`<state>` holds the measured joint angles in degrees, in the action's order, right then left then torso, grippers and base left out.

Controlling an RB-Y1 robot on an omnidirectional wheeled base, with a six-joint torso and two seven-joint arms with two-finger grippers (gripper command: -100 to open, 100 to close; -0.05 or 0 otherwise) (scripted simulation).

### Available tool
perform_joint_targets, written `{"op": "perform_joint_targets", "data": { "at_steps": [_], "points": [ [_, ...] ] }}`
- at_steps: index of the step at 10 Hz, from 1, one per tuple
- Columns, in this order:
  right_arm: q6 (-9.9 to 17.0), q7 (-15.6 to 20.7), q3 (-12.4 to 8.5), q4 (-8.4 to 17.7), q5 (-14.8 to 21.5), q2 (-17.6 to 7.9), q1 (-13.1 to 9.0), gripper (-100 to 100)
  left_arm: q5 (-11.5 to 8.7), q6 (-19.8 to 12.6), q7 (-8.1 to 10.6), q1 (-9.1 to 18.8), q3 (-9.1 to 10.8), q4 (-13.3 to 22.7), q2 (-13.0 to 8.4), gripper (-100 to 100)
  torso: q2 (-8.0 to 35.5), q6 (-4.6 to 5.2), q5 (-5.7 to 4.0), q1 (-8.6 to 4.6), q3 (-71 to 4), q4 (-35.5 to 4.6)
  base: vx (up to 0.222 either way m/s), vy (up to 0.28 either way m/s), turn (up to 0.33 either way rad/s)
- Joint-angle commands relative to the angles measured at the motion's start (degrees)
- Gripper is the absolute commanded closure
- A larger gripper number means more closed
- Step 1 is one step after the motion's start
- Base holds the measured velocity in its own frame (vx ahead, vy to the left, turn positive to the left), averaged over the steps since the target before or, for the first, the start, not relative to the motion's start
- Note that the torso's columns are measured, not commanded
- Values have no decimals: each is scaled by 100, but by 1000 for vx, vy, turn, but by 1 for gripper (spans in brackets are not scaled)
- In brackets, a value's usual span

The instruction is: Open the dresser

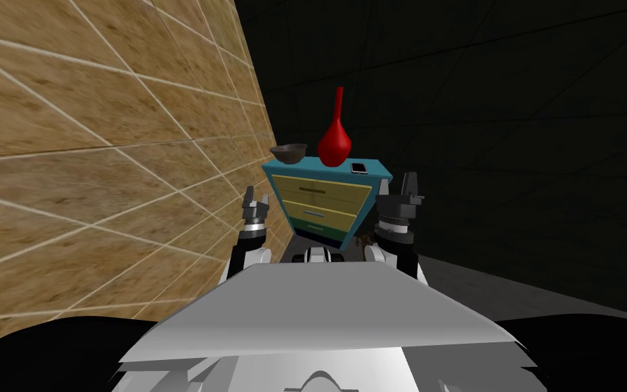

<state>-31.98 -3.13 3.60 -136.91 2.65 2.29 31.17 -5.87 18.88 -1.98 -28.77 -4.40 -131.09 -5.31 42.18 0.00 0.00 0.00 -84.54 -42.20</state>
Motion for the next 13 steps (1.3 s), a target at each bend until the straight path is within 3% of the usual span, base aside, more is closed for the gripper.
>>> {"op": "perform_joint_targets", "data": {
  "at_steps": [1,9,13],
  "points": [
    [0,0,0,0,0,0,0,0,16,-285,27,-3,-101,-11,-171,-100,4,0,0,-1,-5,-5,30,-1,-72],
    [0,0,0,0,0,0,0,0,39,-1229,133,4,-368,-89,-110,-100,13,0,0,-1,-1,-9,30,-3,-82],
    [0,0,0,0,0,0,0,0,50,-1694,186,7,-499,-128,-221,-100,9,-1,0,1,-4,-8,27,-1,-72]
  ]
}}
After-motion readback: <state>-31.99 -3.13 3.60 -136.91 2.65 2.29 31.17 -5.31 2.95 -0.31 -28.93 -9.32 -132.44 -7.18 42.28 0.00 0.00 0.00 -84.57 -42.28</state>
